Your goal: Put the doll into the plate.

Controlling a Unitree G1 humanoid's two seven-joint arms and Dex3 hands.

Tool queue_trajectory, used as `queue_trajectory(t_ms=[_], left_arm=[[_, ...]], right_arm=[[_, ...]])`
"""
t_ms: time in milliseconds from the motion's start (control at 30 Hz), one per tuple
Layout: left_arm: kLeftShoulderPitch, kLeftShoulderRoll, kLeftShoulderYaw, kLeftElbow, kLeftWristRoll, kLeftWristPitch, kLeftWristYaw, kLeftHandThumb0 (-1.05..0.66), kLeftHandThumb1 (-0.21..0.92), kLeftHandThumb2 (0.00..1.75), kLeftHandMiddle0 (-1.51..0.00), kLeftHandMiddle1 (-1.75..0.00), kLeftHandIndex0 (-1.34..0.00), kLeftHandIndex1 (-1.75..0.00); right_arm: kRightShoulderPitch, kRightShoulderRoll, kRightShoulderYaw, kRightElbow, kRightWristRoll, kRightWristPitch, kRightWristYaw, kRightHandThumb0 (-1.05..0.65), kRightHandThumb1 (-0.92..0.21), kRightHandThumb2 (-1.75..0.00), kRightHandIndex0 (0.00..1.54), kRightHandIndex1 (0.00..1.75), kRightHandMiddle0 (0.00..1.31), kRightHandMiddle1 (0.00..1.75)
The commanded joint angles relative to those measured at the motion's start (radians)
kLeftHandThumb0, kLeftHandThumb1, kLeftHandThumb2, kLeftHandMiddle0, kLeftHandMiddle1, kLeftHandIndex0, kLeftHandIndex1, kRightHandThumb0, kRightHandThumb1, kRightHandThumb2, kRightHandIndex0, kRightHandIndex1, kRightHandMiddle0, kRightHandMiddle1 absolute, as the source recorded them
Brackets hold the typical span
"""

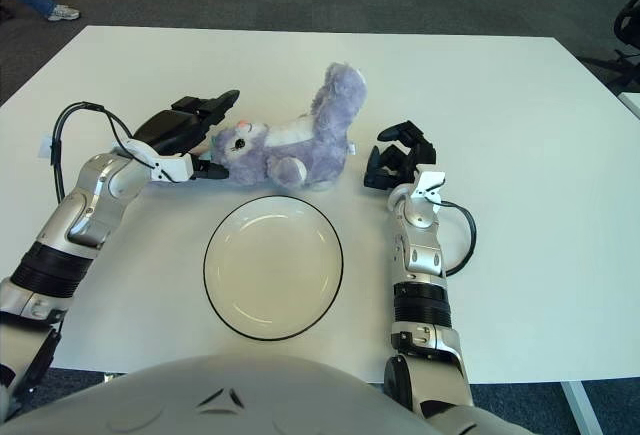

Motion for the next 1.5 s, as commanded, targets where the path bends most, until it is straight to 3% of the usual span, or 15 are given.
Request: queue_trajectory(t_ms=[0, 333, 467, 500, 533, 567, 600, 700, 867, 1067, 1467], left_arm=[[0.001, -0.011, -0.013, -0.009, -0.041, 0.012, -0.041, -1.02, 0.92, 0.37, 0.00, -0.16, 0.00, 0.00], [0.016, -0.022, -0.032, -0.059, -0.076, 0.040, -0.088, -0.99, 0.92, 0.40, -0.02, -0.10, 0.00, 0.00], [0.016, -0.033, -0.050, -0.087, -0.060, 0.086, -0.115, -0.97, 0.92, 0.38, -0.11, -0.14, 0.00, 0.00], [0.015, -0.034, -0.054, -0.097, -0.055, 0.100, -0.124, -0.97, 0.92, 0.38, -0.12, -0.20, 0.00, 0.00], [0.014, -0.036, -0.060, -0.114, -0.048, 0.119, -0.136, -0.97, 0.92, 0.38, -0.10, -0.38, 0.00, 0.00], [0.014, -0.038, -0.064, -0.126, -0.042, 0.134, -0.144, -0.97, 0.92, 0.38, -0.06, -0.65, 0.00, 0.00], [0.015, -0.039, -0.067, -0.138, -0.038, 0.147, -0.152, -0.97, 0.92, 0.39, -0.05, -0.76, 0.00, 0.00], [0.017, -0.039, -0.074, -0.157, -0.032, 0.172, -0.168, -0.98, 0.92, 0.38, -0.02, -1.35, 0.00, 0.00], [0.024, -0.038, -0.077, -0.174, -0.042, 0.185, -0.181, -0.99, 0.92, 0.38, -0.07, -1.68, 0.00, 0.00], [0.050, -0.042, -0.071, -0.155, -0.088, 0.104, -0.129, -1.04, 0.92, 0.44, -0.27, -1.74, -0.02, -0.03], [0.068, -0.080, -0.078, -0.184, -0.122, 0.030, -0.071, -1.05, 0.92, 0.49, -0.41, -1.75, -0.01, -0.01]], right_arm=[[0.012, 0.001, 0.000, 0.011, -0.005, 0.021, 0.000, -0.02, 0.06, -1.66, 0.90, 1.75, 0.80, 1.48], [0.006, -0.002, 0.000, 0.021, -0.007, 0.018, 0.002, -0.02, 0.06, -1.66, 0.90, 1.75, 0.79, 1.48], [0.006, -0.003, 0.000, 0.021, -0.006, 0.017, 0.004, -0.02, 0.07, -1.66, 0.90, 1.75, 0.81, 1.47], [0.006, -0.003, 0.001, 0.021, -0.006, 0.016, 0.005, -0.02, 0.07, -1.66, 0.90, 1.75, 0.81, 1.47], [0.006, -0.003, 0.000, 0.021, -0.006, 0.017, 0.004, -0.02, 0.07, -1.66, 0.90, 1.75, 0.81, 1.47], [0.006, -0.002, 0.000, 0.021, -0.006, 0.017, 0.004, -0.02, 0.07, -1.66, 0.90, 1.75, 0.81, 1.46], [0.006, -0.002, 0.000, 0.021, -0.006, 0.017, 0.004, -0.02, 0.07, -1.66, 0.90, 1.75, 0.81, 1.46], [0.006, -0.002, 0.000, 0.019, -0.006, 0.017, 0.003, -0.02, 0.06, -1.66, 0.90, 1.75, 0.81, 1.46], [0.009, -0.002, 0.002, 0.016, -0.008, 0.018, 0.003, -0.02, 0.06, -1.65, 0.90, 1.75, 0.80, 1.47], [0.009, -0.005, 0.005, 0.015, -0.011, 0.021, 0.004, -0.02, 0.06, -1.65, 0.90, 1.75, 0.80, 1.47], [0.011, -0.009, 0.007, 0.019, -0.013, 0.014, 0.012, -0.02, 0.08, -1.69, 0.91, 1.75, 0.79, 1.51]])
